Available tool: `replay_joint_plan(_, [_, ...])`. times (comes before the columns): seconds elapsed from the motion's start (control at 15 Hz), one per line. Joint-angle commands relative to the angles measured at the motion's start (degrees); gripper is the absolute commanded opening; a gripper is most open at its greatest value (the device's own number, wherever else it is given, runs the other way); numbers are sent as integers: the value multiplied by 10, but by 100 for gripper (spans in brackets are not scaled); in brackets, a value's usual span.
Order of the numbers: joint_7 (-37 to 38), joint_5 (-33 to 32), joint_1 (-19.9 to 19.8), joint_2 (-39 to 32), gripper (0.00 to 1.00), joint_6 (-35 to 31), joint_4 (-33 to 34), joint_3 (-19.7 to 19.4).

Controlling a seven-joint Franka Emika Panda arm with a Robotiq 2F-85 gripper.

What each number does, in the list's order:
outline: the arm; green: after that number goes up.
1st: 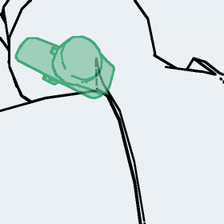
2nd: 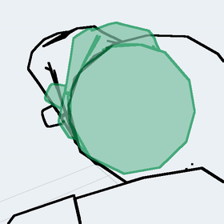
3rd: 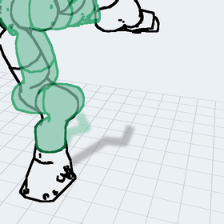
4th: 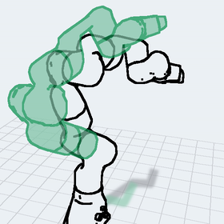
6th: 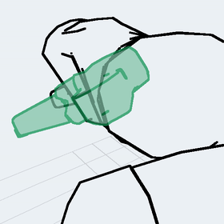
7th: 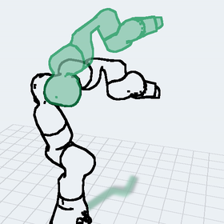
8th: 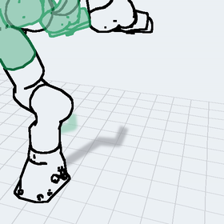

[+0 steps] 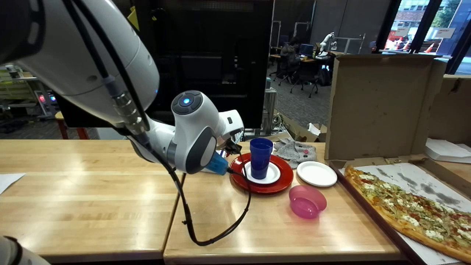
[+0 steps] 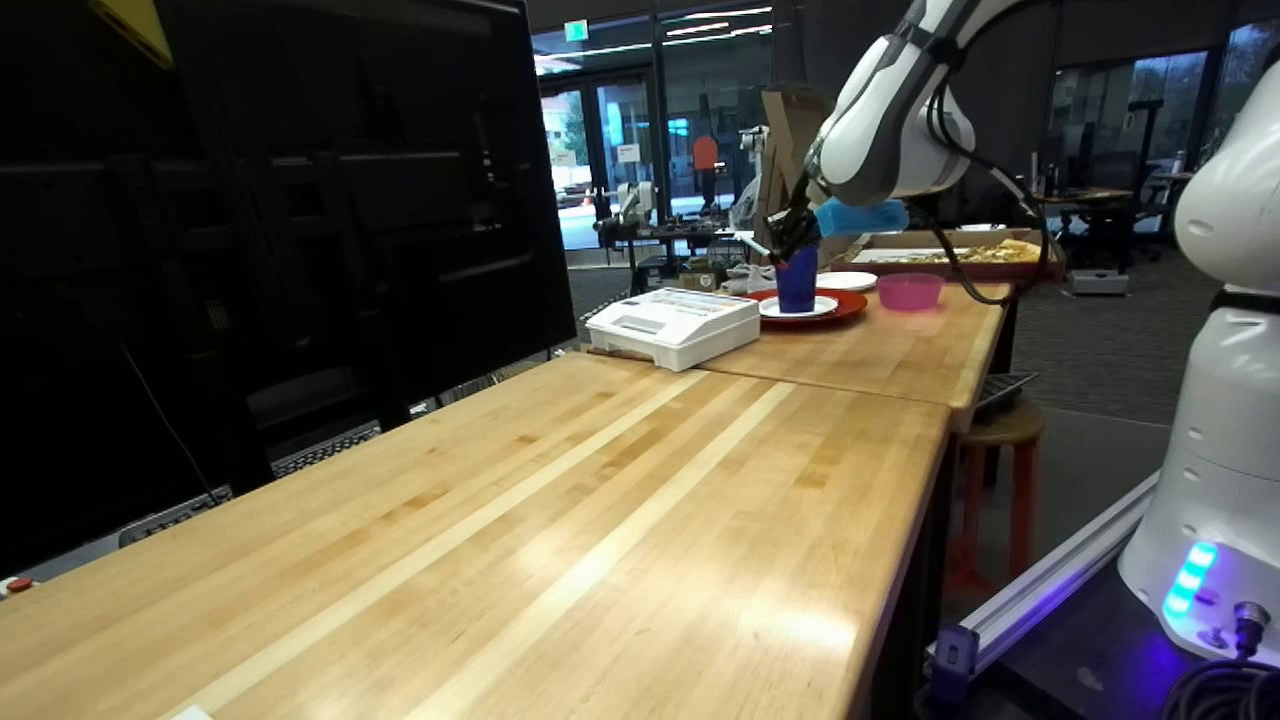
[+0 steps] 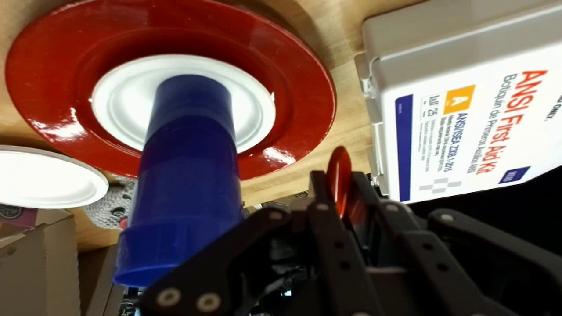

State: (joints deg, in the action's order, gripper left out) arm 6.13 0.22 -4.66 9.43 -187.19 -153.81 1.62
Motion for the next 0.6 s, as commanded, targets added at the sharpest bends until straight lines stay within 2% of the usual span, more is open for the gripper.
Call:
replay_joint_plan(0.0, [2, -5, -39, 61, 4, 9, -44, 50])
replay_joint_plan(0.27, [19, 6, -116, 95, 4, 20, -55, 132])
replay_joint_plan(0.53, [46, 15, -154, 120, 4, 24, -57, 182])
